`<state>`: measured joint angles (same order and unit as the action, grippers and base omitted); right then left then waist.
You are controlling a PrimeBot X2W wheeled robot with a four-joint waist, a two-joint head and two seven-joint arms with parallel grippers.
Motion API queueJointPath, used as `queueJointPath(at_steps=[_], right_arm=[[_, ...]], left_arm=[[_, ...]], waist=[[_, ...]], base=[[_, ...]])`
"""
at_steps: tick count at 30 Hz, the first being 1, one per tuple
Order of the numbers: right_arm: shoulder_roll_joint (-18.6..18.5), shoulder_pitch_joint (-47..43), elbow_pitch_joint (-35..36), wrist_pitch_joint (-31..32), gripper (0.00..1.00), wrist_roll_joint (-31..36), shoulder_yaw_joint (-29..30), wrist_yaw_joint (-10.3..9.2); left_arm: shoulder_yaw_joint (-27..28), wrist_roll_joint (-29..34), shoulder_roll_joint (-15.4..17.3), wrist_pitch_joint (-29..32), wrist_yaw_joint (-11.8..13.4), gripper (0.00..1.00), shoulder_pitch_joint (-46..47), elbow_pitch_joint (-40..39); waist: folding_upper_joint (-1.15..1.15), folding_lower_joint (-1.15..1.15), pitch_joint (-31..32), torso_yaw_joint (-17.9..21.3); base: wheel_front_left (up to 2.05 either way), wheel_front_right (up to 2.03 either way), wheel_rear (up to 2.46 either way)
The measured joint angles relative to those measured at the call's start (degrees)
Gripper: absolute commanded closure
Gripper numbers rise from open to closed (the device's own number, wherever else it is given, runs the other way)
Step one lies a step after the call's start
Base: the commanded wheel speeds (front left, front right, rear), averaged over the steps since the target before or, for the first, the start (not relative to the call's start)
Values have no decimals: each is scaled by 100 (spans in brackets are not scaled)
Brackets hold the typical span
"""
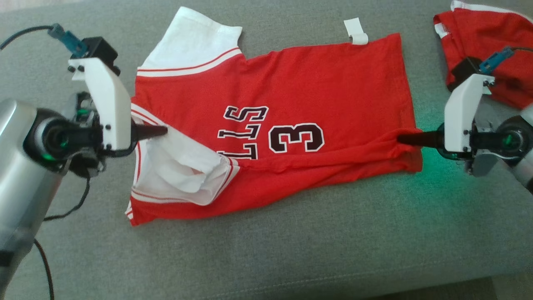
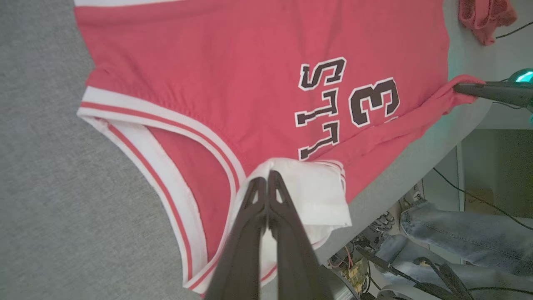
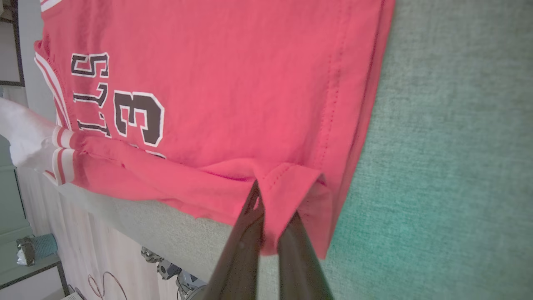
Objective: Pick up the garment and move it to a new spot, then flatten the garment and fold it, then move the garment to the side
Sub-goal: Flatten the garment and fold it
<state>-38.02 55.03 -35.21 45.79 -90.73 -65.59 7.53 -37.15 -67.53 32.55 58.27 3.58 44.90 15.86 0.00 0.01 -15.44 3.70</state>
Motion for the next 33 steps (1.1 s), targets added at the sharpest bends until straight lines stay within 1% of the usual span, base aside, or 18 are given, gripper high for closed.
queueJointPath(at_steps=[2,3,4,5,8,11,13,15,16,19,21,23,25,27,29,31,33], right_arm=[[114,36,-155,-21,100,0,18,0],[167,59,-235,-89,75,0,30,0],[212,79,-301,-170,24,2,71,0],[257,94,-369,-259,0,5,123,0],[377,106,-544,-511,0,5,194,0],[386,98,-644,-828,0,5,314,0],[386,62,-595,-1144,0,12,380,0],[375,2,-456,-1594,0,141,433,0],[375,2,-456,-1594,0,141,433,0],[325,-240,-146,-2457,0,330,579,0],[287,-475,68,-3217,0,534,688,0],[268,-702,192,-4047,0,776,782,0],[259,-904,290,-4858,0,1058,881,0],[263,-1068,292,-5613,0,1330,985,0],[281,-1251,289,-5933,0,1600,1187,0],[339,-1468,255,-5999,0,1917,1461,0],[474,-1767,264,-6000,0,2402,2120,0]], left_arm=[[-13,33,-111,-63,-30,100,107,277],[-13,47,-170,-131,-65,100,150,399],[-14,88,-226,-227,-98,39,185,502],[-20,137,-272,-310,-158,0,227,606],[-32,201,-374,-516,-292,0,277,868],[-30,290,-427,-855,-417,0,276,1042],[34,316,-453,-1178,-477,0,270,1099],[98,448,-466,-1613,-516,0,251,1109],[98,448,-466,-1613,-516,0,251,1109],[167,783,-455,-2414,-514,0,154,1023],[272,1023,-452,-3027,-501,0,-30,840],[310,1249,-433,-3630,-370,0,-290,610],[291,1589,-361,-4174,-292,0,-622,318],[304,1903,-279,-4760,-70,0,-1000,9],[355,2176,-193,-5314,197,0,-1384,-278],[536,2262,-194,-5866,475,0,-1776,-576],[661,2379,-201,-6351,732,0,-2174,-864]], waist=[[0,0,-40,17],[0,0,-53,22],[0,0,-61,23],[0,0,-61,22],[0,0,2,16],[0,-1,116,-4],[0,-1,210,-24],[0,-1,322,-45],[0,-1,322,-45],[0,-1,502,-78],[0,-1,632,-101],[0,-1,762,-128],[0,-1,889,-154],[0,-1,1011,-181],[0,-1,1121,-210],[0,-1,1210,-240],[0,-1,1285,-266]], base=[[0,0,0],[0,0,0],[0,0,0],[0,0,0],[0,0,0],[0,0,0],[0,0,0],[0,0,0],[0,0,0],[0,0,0],[0,0,0],[0,0,0],[0,0,0],[0,0,0],[0,0,0],[0,0,0],[0,0,0]])
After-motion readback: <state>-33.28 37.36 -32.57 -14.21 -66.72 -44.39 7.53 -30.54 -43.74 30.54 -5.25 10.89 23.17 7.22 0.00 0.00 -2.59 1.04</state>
